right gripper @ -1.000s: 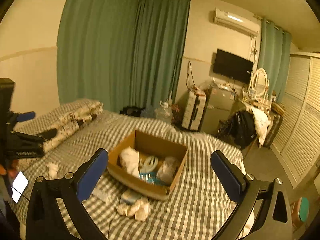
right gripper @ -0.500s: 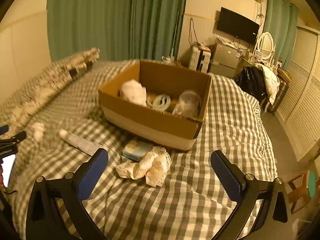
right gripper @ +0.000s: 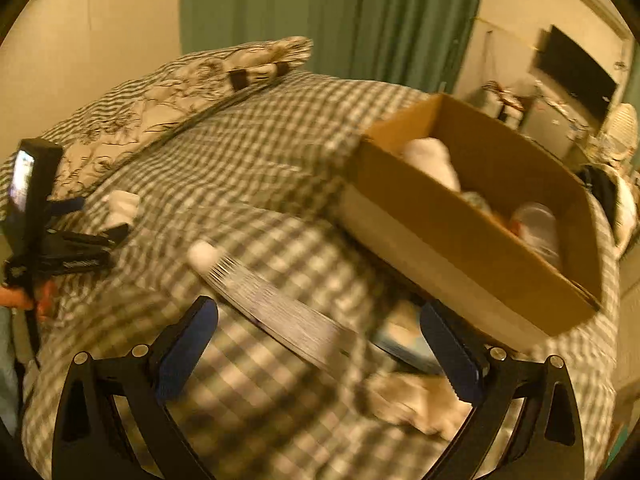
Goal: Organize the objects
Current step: 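Reach the left tool to the white figurine while the right reaches the white tube, then grasp the white figurine with the left tool while the right grasps the white tube, then carry the figurine and tube into the box and open both tools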
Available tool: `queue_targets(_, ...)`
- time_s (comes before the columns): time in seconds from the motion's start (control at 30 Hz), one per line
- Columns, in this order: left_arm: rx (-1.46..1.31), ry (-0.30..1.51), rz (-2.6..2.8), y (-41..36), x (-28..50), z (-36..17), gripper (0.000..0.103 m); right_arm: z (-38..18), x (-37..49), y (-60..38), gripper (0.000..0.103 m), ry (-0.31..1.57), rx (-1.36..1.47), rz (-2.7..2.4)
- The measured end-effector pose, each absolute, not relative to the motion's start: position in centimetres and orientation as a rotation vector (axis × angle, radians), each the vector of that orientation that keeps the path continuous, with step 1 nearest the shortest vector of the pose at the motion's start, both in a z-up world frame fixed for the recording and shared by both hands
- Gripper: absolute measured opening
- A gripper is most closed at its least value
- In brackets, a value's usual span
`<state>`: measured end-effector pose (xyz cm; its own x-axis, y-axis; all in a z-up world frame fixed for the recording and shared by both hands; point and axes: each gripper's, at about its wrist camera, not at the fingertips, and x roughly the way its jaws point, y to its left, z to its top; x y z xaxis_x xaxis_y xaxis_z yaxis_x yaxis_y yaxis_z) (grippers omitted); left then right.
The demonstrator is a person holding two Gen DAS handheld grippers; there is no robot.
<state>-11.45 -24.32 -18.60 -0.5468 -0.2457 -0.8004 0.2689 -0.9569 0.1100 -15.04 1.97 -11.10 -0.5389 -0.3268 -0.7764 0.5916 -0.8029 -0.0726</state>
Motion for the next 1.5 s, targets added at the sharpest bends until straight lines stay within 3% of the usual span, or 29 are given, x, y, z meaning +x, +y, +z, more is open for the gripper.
queue_targets(0.1,1.346,0.073,-2.546,-24.6,-12.2,-19.7,0.096,-11.3,-15.6,0.2,0.096,0.454,1.071,-2.282)
queue_targets(0.2,1.372,0.093,-2.565,-24.6,-12.7,-20.3,0.09,-12.2,-16.4,-1.5,0.082,0.487,1.101,-2.231)
queue_targets(0.33,1.399,0.154,-2.593,-24.9,-12.7,-20.3,0.068,-13.3,-16.8,-2.4,0.045,0.492,1.166,-2.19)
queue_targets(0.4,1.405,0.148,-2.596,-24.8,-12.5,-20.0,0.049,-13.4,-16.6,-2.4,0.038,0.503,1.164,-2.19)
queue_targets(0.47,1.412,0.144,-2.59,-24.8,-12.3,-19.6,0.046,-13.1,-16.4,-2.2,0.021,0.516,1.157,-2.206)
queue_targets(0.83,1.379,0.171,-2.622,-23.8,-9.3,-15.5,0.046,-10.4,-15.2,-0.1,0.021,0.479,1.129,-2.274)
queue_targets(1.5,0.974,0.06,-2.996,-11.8,-5.4,2.5,0.046,0.8,-10.8,8.8,0.021,0.308,0.924,-2.451)
